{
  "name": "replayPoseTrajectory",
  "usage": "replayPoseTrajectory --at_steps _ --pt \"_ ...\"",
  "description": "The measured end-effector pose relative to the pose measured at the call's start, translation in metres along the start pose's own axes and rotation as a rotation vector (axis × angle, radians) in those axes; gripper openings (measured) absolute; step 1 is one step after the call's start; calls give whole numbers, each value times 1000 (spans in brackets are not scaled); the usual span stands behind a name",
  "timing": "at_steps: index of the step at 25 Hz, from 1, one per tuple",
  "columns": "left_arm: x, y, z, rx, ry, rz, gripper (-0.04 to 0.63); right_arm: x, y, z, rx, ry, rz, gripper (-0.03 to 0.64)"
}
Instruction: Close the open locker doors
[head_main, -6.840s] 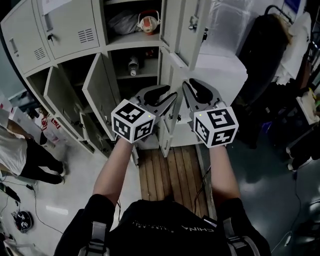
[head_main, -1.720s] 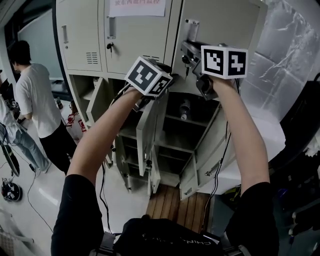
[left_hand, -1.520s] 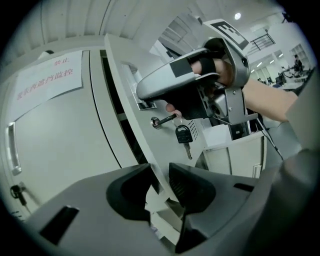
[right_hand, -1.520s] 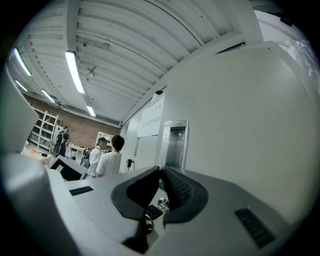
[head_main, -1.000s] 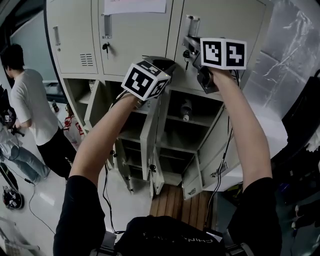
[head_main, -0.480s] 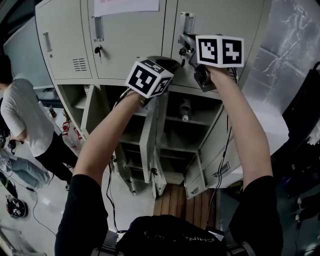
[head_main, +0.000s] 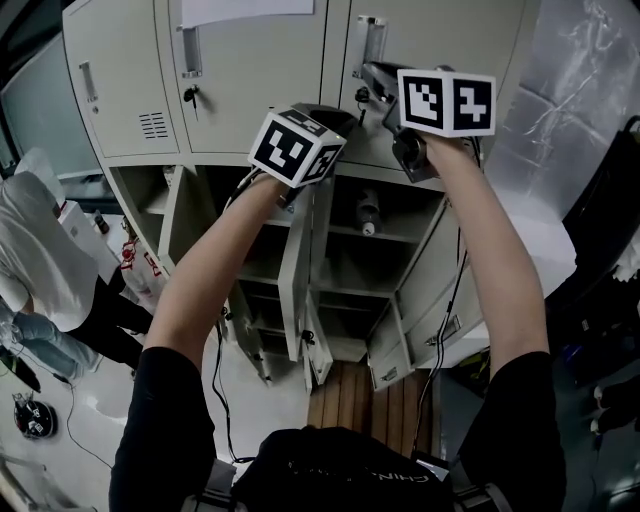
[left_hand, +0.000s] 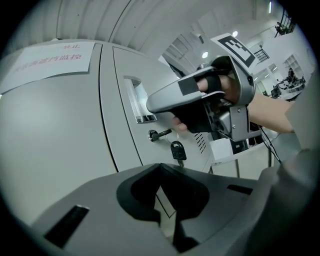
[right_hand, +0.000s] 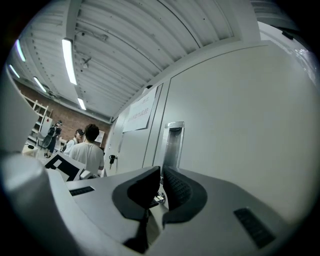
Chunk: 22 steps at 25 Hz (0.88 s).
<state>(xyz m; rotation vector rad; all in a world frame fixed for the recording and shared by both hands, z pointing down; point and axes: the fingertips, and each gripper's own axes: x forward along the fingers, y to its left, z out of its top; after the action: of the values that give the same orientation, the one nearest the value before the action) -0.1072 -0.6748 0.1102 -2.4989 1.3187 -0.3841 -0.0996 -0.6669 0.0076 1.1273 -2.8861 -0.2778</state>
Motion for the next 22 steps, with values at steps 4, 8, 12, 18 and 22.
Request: replayPoseTrajectory --at_steps 4,8,12,18,22 --pt "-2 1 -2 -1 7 4 20 -18 -4 -10 -73 28 -36 41" --pt "-3 1 -3 35 25 16 20 -34 -16 -31 -197 115 -103 41" --pt "-4 1 0 97 37 47 20 -44 -29 -52 -236 171 -117 41" --pt "-17 8 25 218 35 139 20 -52 -50 -66 -224 182 -117 41" --pt "-20 7 32 441 88 200 21 -53 -54 -67 -235 181 -103 40"
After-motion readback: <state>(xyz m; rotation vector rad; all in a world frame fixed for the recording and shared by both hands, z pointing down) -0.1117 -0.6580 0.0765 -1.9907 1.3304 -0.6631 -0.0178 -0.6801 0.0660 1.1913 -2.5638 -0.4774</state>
